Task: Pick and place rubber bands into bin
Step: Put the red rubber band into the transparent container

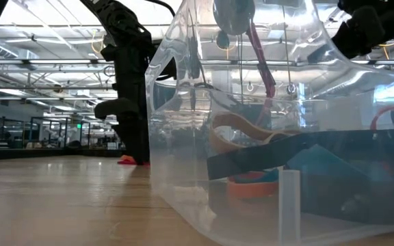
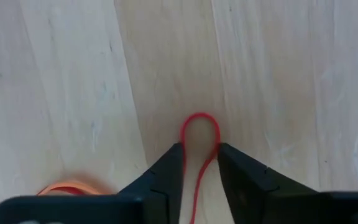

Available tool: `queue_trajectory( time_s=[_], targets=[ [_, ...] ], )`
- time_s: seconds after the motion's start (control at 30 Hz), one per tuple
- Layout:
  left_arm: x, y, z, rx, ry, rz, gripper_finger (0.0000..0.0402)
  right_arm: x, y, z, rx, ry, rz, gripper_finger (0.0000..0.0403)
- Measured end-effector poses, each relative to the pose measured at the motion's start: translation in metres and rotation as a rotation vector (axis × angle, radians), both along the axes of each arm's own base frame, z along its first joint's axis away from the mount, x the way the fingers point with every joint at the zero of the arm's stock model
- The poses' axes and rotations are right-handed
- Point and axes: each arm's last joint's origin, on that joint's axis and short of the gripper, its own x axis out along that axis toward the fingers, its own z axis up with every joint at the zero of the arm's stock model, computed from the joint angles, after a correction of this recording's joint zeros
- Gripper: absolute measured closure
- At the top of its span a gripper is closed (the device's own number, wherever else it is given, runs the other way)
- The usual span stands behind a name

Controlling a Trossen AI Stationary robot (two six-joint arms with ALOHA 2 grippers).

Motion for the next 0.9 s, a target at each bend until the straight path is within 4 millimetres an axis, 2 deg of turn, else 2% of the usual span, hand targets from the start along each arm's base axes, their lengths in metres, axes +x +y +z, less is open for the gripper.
queue_trajectory(
  time_s=[0.3, 0.6, 0.77, 0.9],
  targets=[
    [0.002, 0.0, 0.0, 0.007, -0.019, 0.003, 0.0393, 0.004, 0.001, -0.016, -0.004, -0.045, 0.006, 0.0259],
    [0.003, -0.002, 0.005, 0.016, -0.051, 0.044, 0.0396, 0.005, 0.001, -0.017, -0.023, -0.052, 0.011, 0.0259],
    [0.0, -0.001, 0.032, 0.033, -0.144, 0.062, 0.0398, 0.005, 0.001, -0.016, -0.022, -0.06, 0.012, 0.0259],
    [-0.007, -0.001, 0.076, 0.031, -0.298, 0.102, 0.0399, 0.005, 0.001, -0.015, -0.021, -0.075, 0.012, 0.0259]
  ],
)
